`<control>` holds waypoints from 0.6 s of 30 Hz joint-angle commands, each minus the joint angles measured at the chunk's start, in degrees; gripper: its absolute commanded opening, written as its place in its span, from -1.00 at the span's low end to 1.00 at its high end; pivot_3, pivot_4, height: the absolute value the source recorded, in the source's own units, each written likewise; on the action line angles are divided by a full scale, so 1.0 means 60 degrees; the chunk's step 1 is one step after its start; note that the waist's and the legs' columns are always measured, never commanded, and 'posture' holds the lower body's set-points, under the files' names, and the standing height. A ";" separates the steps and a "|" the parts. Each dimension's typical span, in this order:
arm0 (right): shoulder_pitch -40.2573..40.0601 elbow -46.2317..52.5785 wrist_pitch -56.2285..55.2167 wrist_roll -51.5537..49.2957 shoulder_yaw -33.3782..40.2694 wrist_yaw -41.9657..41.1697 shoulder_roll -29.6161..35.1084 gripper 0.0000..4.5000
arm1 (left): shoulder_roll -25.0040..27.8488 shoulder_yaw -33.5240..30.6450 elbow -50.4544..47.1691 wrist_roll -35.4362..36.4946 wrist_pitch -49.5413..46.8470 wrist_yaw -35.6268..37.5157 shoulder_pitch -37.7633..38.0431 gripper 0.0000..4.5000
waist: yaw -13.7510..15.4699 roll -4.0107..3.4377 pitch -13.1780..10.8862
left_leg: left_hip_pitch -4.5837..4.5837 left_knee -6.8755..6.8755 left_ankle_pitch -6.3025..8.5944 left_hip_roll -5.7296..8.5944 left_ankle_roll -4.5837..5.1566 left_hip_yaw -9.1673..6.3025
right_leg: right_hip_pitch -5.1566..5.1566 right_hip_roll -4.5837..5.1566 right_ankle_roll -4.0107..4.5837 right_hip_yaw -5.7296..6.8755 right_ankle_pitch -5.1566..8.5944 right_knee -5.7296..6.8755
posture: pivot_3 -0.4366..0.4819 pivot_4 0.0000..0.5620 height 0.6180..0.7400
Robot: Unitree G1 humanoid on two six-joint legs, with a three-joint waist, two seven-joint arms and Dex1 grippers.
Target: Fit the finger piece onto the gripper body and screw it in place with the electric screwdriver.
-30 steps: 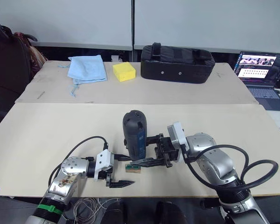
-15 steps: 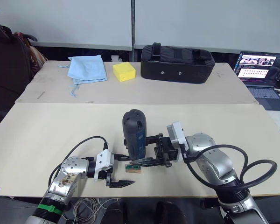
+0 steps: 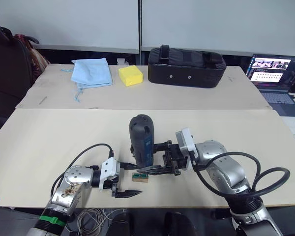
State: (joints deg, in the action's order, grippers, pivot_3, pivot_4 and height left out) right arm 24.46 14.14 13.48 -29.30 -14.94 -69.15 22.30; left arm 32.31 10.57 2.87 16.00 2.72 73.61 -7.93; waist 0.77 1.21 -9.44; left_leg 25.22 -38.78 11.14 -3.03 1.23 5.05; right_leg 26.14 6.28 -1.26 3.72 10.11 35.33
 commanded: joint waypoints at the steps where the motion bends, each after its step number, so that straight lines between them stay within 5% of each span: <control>1: 0.0216 0.0345 -0.0061 -0.0270 0.0206 -0.0008 -0.0049 -0.14 | 0.0005 0.0263 0.0007 -0.0060 -0.0102 0.0040 0.0251 1.00 | -0.0001 0.0000 0.0000 | 0.0000 0.0000 0.0000 0.0000 0.0000 0.0000 | 0.0000 0.0000 0.0000 0.0000 0.0000 0.0000 | -0.05 -0.47 1.00; 18: 0.0260 0.0200 -0.0069 -0.0270 0.0233 0.0047 -0.0096 -0.14 | -0.0005 0.0278 0.0020 -0.0055 -0.0096 0.0044 0.0268 1.00 | -0.0001 0.0000 0.0000 | 0.0000 0.0002 0.0001 0.0000 -0.0001 -0.0002 | 0.0000 0.0001 0.0000 0.0000 0.0000 -0.0003 | -0.05 -0.47 1.00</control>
State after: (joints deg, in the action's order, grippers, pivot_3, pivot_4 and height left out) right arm 24.70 14.05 13.48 -29.38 -14.93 -68.88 22.22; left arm 32.31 10.57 2.75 16.02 2.72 73.51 -7.80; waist 0.76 1.21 -9.44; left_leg 25.22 -38.76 11.15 -3.03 1.22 5.04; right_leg 26.14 6.29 -1.26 3.73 10.11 35.31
